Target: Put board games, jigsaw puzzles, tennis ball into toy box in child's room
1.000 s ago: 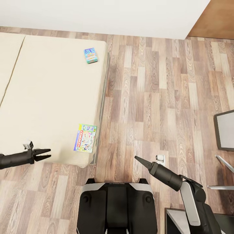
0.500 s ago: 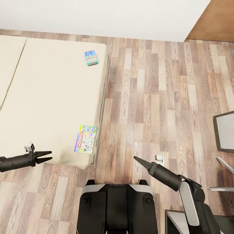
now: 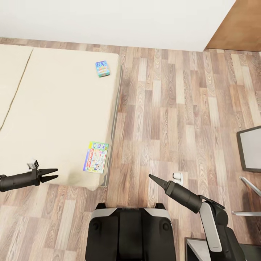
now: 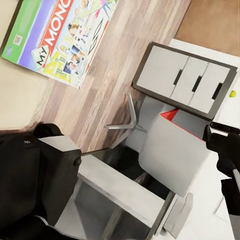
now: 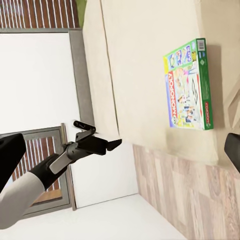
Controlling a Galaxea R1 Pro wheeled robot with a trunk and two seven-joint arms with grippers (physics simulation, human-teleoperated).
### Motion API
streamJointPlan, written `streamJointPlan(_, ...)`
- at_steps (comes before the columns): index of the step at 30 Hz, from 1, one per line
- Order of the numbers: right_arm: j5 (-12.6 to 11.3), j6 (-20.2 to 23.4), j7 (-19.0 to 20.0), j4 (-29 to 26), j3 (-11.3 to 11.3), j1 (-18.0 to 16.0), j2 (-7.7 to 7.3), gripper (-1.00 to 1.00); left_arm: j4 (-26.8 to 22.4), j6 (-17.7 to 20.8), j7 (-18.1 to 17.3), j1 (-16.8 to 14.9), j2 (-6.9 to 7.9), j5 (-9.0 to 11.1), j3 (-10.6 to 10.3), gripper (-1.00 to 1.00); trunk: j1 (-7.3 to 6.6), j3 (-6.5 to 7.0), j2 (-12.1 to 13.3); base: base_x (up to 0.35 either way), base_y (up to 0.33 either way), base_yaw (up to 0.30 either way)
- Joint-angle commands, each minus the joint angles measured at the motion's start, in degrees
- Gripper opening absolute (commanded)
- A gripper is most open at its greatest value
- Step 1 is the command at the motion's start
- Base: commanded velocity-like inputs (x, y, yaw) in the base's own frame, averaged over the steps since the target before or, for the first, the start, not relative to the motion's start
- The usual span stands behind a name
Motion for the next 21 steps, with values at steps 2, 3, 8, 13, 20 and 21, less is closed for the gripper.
streamJointPlan(2,0.03,0.26,0.19,0.0,-0.11,-0.03,0.07,1.0,0.0,0.61,-0.22,0.0,0.0,-0.01,-0.02,1.0,0.04,0.13,-0.08,0.0,0.0,0.0)
streamJointPlan(3,0.03,0.26,0.19,0.01,-0.09,-0.03,0.12,1.0,0.0,0.61,-0.22,0.03,-0.02,-0.01,-0.05,1.0,0.04,0.23,-0.08,0.0,0.0,0.0)
streamJointPlan(8,0.03,0.29,0.24,-0.04,0.15,-0.03,0.29,1.0,0.0,0.54,-0.22,0.07,-0.18,-0.09,-0.15,1.0,0.04,0.7,-0.08,0.0,0.0,0.0)
streamJointPlan(13,0.03,0.33,0.23,-0.04,0.17,-0.03,0.17,1.0,0.0,0.52,-0.22,0.07,-0.62,-0.14,-0.11,1.0,0.04,1.17,-0.08,0.0,0.0,0.0)
streamJointPlan(20,0.11,0.27,0.22,0.06,0.23,-0.03,0.22,1.0,0.0,0.52,-0.22,0.08,-0.83,-0.17,-0.13,1.0,0.04,1.82,-0.08,0.0,0.0,0.0)
streamJointPlan(21,0.11,0.27,0.23,0.06,0.21,-0.03,0.23,1.0,0.0,0.52,-0.22,0.08,-0.87,-0.17,-0.14,1.0,0.04,1.92,-0.08,0.0,0.0,0.0)
